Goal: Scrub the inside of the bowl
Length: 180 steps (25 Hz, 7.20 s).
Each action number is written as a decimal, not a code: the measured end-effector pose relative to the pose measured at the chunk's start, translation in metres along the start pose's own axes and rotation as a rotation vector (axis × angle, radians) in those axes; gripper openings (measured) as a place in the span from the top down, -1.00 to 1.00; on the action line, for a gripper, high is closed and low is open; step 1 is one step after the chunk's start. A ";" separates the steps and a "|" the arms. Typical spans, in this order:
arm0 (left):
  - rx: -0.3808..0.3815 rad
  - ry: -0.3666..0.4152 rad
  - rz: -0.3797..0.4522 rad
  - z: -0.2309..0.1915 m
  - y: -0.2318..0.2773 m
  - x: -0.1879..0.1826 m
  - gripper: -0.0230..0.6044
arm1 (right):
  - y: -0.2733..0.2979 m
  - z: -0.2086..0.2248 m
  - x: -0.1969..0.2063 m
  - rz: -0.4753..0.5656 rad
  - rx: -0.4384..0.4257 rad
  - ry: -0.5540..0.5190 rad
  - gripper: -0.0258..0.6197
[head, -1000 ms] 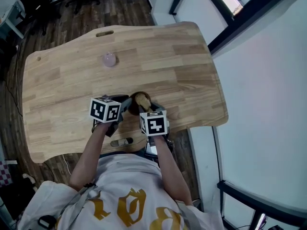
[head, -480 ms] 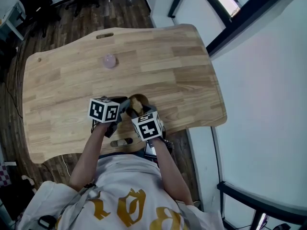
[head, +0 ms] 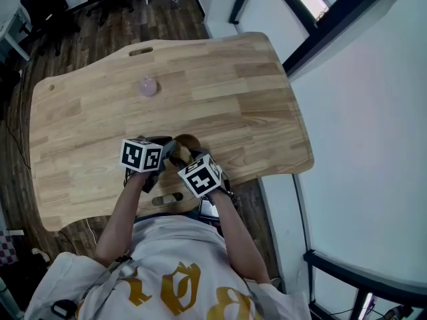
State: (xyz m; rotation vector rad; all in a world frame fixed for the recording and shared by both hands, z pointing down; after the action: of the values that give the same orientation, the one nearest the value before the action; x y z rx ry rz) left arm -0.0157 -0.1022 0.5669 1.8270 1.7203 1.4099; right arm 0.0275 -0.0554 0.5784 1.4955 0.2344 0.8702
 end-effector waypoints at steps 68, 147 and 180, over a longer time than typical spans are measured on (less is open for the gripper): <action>-0.063 0.109 -0.083 -0.003 0.010 0.001 0.76 | 0.016 0.000 0.002 -0.172 -0.109 -0.119 0.39; 0.091 -0.088 -0.004 -0.014 0.005 -0.002 0.74 | 0.004 0.012 -0.030 -0.013 0.094 -0.137 0.39; -0.011 -0.060 -0.005 -0.021 0.004 -0.004 0.78 | 0.012 0.017 -0.007 -0.198 0.044 -0.051 0.39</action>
State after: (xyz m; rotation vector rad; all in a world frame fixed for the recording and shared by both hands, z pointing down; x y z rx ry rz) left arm -0.0280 -0.1157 0.5782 1.8392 1.6839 1.3462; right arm 0.0293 -0.0743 0.5893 1.5056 0.3592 0.6713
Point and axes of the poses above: the fingertips, and each gripper's own axes: y forward along the fingers, z to its right, x out of its underside, the point moved 1 cm from there along -y, backward along the fingers, and after that the axes turned 12 degrees about -z, right-handed, at the moved point
